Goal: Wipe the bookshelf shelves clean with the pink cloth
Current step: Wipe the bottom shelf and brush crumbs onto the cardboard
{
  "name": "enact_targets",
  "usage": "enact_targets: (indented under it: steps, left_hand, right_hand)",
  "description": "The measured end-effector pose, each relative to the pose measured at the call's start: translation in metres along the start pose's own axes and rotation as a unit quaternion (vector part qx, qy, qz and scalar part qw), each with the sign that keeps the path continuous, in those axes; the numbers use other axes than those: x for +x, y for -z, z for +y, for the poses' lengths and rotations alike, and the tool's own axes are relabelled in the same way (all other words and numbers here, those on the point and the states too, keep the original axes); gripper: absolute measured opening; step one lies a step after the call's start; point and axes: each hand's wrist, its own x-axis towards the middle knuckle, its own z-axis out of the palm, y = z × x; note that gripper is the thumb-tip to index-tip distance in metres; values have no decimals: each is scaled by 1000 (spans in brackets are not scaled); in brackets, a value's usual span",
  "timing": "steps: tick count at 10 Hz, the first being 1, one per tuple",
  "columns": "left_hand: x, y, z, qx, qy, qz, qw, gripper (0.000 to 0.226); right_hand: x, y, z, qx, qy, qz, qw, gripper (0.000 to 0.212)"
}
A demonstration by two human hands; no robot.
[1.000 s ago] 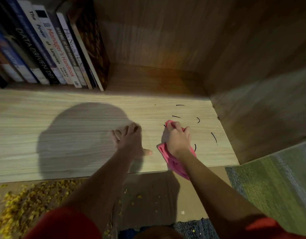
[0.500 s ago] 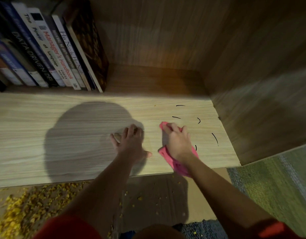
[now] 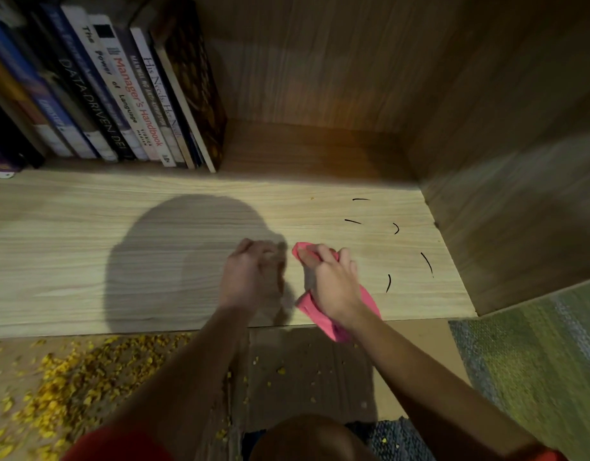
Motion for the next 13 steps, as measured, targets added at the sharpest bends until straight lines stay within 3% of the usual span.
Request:
enact_targets:
  steps: [1, 2, 3, 4, 5, 7, 8, 9, 10, 11, 12, 13]
  left_hand:
    - [6, 15, -9, 37, 62, -23, 997, 36]
    - [6, 29, -14, 155, 132, -73, 976, 52]
    - [6, 38, -18, 254, 147, -140, 946, 55]
    - [14, 47, -17, 288, 126, -235, 920, 58]
    - [18, 53, -14, 307, 119, -284, 900, 68]
    - [25, 60, -15, 280, 165, -295, 899, 62]
    - [38, 69, -3, 258, 148, -333, 895, 56]
    - [33, 65, 9, 267, 148, -317, 898, 51]
    - [14, 48, 0, 219, 169, -249, 928, 41]
    - [-3, 39, -9, 174, 167, -200, 950, 42]
    - [-9, 38, -15, 187, 144, -199, 951, 46]
    - [-7, 38, -16, 217, 124, -210, 945, 50]
  right_hand:
    - [18, 7, 3, 3, -71, 23, 997, 63]
    - [17, 2, -7, -22, -41, 13, 999, 65]
    - [32, 12, 9, -47, -21, 6, 999, 71]
    - [60, 15, 6, -19, -74, 2, 997, 64]
    - [75, 8, -3, -6, -66, 6, 998, 55]
    - [63, 0, -22, 15, 80, 1, 997, 63]
    - [37, -19, -31, 25, 156, -18, 987, 55]
    - [-5, -41, -37, 145, 144, -84, 975, 45]
    - [-35, -58, -37, 142, 214, 40, 966, 46]
    - [-38, -44, -37, 166, 299, -25, 939, 39]
    - [-33, -11, -30, 128, 279, -46, 951, 41]
    - [-24, -10, -24, 131, 170, 27, 976, 48]
